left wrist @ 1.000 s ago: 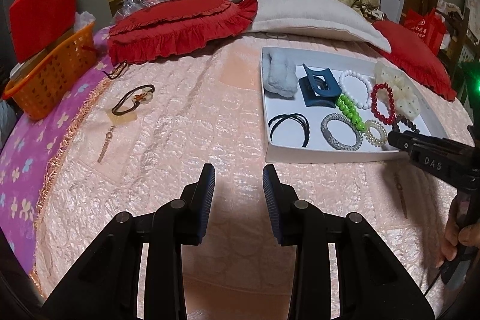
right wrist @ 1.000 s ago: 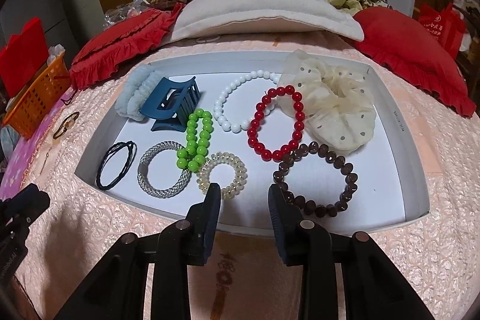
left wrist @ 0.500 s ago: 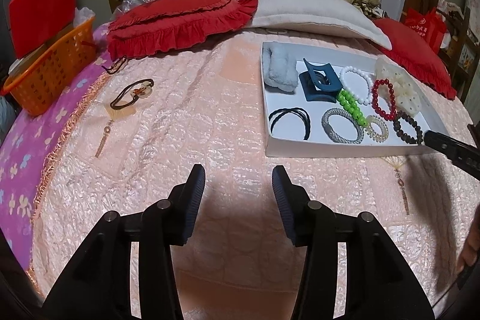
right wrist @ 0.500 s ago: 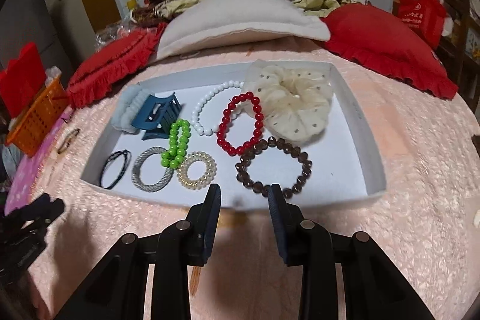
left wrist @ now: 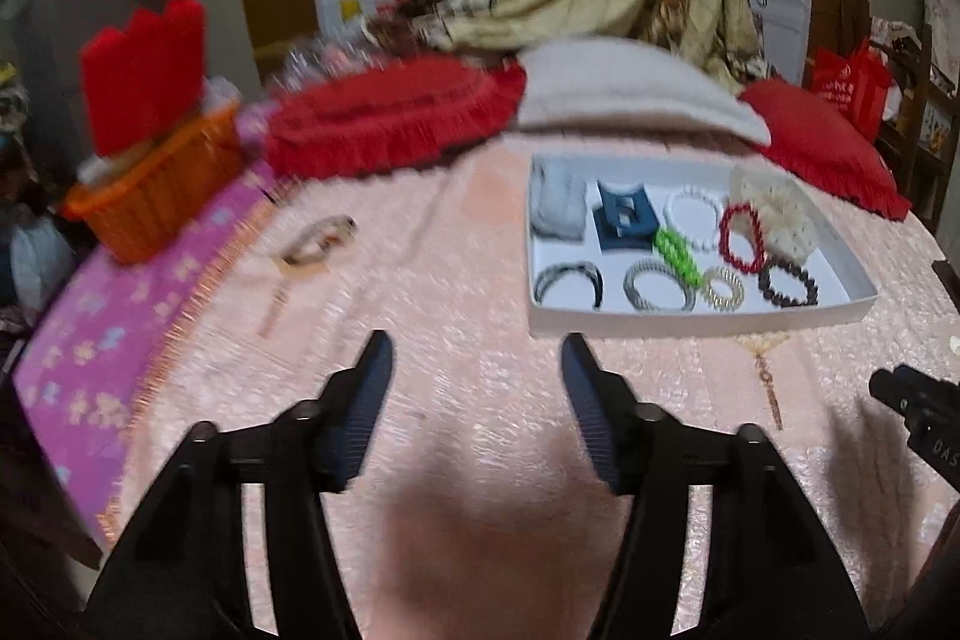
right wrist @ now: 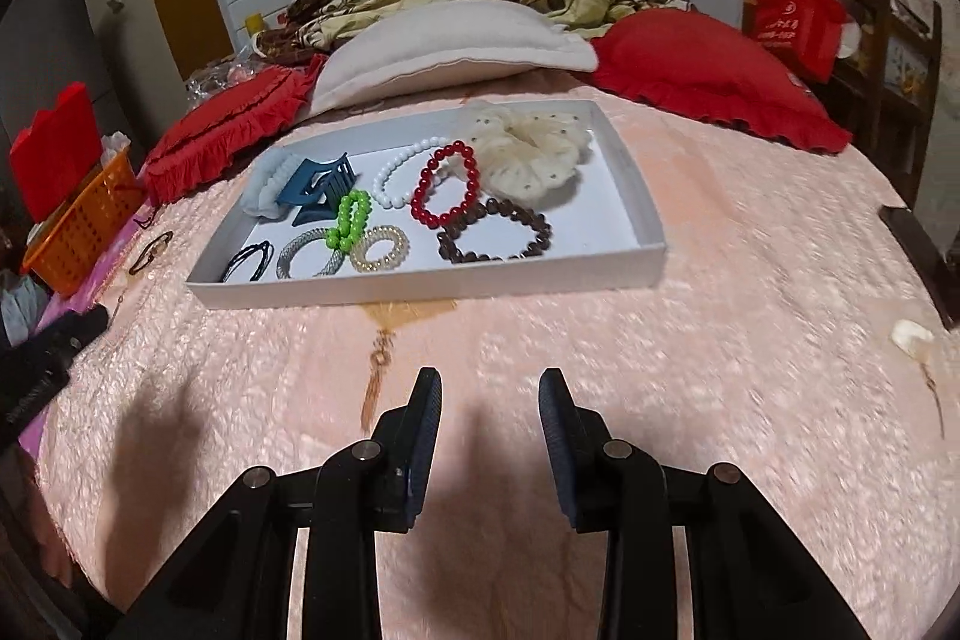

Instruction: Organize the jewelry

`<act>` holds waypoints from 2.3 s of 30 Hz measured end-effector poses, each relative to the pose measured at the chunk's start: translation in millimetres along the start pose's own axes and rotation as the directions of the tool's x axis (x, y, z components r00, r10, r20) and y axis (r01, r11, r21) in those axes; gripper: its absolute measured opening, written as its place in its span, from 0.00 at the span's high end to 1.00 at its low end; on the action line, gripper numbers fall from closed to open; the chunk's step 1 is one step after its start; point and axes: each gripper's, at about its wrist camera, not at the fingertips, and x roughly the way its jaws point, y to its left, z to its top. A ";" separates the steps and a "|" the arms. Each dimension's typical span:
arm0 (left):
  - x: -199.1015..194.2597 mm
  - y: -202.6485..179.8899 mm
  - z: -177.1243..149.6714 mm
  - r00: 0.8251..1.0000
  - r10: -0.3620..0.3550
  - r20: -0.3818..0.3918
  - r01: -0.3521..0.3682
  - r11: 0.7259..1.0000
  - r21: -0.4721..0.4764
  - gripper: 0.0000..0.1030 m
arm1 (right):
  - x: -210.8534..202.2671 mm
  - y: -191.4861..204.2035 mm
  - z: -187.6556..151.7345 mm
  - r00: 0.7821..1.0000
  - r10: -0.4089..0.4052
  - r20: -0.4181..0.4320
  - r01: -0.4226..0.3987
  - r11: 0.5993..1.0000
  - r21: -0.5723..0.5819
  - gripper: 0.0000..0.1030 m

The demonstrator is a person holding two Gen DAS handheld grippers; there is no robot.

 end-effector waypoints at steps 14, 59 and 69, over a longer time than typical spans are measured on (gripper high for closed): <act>-114.0 6.5 -1.7 0.979 0.055 0.198 -0.048 0.998 -0.040 0.21 | -56.5 18.6 -21.9 0.998 -0.018 0.055 0.017 1.000 0.009 0.68; -137.3 -4.5 -55.2 0.997 -0.057 -0.043 0.054 0.997 -0.054 0.21 | -124.4 40.2 -53.8 0.975 -0.127 0.181 0.141 0.987 -0.070 0.58; -132.5 -4.8 -57.9 0.996 -0.056 -0.065 0.053 0.997 -0.053 0.21 | -125.8 43.9 -54.0 0.971 -0.131 0.199 0.148 0.986 -0.076 0.40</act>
